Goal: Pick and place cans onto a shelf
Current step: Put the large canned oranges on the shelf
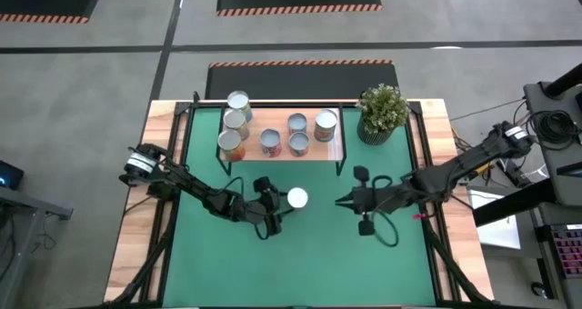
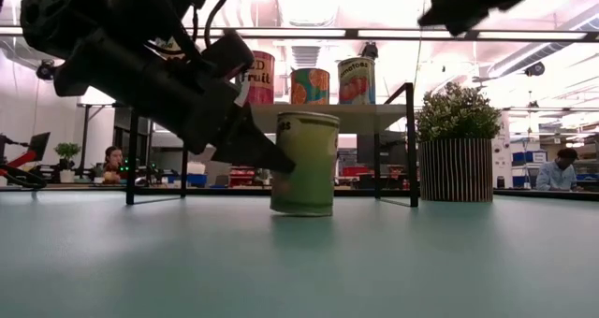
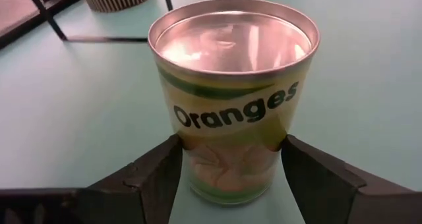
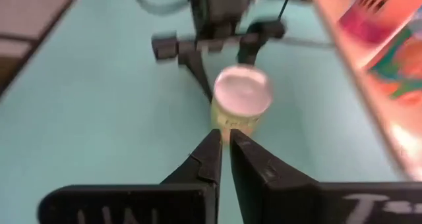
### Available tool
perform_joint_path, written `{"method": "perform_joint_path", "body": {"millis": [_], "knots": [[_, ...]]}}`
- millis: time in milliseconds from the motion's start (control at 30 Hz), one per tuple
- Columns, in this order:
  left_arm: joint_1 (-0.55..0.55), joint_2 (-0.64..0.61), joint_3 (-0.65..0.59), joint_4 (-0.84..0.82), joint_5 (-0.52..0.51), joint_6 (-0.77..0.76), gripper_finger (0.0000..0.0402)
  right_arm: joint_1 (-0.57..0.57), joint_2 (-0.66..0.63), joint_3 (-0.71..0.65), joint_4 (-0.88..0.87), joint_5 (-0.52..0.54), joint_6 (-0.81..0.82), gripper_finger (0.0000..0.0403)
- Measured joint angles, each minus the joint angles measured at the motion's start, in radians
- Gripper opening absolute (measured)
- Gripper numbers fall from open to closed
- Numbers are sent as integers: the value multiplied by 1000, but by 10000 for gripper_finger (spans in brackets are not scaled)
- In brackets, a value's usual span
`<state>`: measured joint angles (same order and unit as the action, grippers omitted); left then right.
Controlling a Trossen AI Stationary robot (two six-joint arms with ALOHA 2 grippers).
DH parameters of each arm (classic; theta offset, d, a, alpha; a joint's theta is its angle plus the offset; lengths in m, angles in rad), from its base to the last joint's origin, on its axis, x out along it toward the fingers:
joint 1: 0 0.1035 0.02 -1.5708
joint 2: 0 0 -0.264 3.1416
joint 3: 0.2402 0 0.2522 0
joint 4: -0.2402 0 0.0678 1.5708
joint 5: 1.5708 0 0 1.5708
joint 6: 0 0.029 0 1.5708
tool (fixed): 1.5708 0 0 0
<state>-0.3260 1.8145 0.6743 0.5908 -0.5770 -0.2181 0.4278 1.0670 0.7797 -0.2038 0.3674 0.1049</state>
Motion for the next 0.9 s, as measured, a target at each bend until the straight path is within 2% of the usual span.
{"method": "perform_joint_path", "body": {"millis": [133, 333, 567, 733, 900], "knots": [[0, 0, 0, 35, 1, 51, 233, 6, 120, -1, 38, -1, 27, 55], [1, 4, 0, 45, 16, 57, 233, 4, 274, 0, 208, 1, 20, 141], [1, 48, 0, 119, 41, 72, 233, -10, 333, 55, 227, 127, 50, 256], [1, 85, 0, 191, 73, 94, 233, -32, 364, 74, 224, 127, 90, 325], [1, 110, 0, 235, 73, 90, 233, -51, 379, 77, 225, 91, 116, 359]]}}
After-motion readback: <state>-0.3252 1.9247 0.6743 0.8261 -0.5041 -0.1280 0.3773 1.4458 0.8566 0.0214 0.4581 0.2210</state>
